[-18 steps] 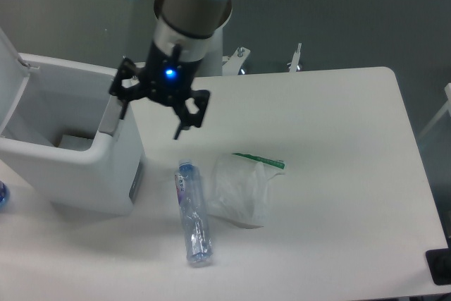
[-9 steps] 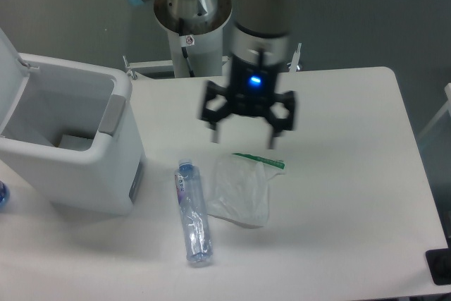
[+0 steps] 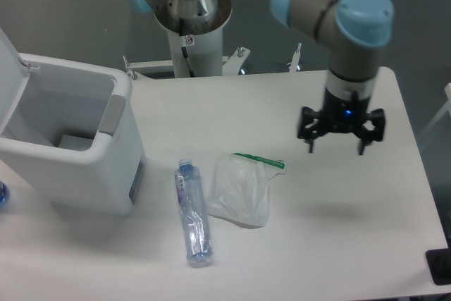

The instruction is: Open the trash can

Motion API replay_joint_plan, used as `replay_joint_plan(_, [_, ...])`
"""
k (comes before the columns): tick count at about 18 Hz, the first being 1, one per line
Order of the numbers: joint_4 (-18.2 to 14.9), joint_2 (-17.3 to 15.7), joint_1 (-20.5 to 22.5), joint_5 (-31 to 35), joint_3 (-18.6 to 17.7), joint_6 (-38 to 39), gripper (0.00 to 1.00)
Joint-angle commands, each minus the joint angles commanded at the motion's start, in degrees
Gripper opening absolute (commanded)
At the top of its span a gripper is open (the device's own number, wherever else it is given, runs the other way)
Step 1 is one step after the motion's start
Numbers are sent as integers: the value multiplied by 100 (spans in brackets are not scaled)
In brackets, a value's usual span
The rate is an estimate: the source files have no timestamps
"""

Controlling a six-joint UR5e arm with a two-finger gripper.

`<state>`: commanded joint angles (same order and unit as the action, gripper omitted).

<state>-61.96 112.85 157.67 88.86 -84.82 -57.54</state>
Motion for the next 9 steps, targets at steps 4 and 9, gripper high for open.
replay_joint_plan(4, [149,167,62,0,-18,-960,100])
replay_joint_plan(9, [158,255,316,-9,79,-1189,100])
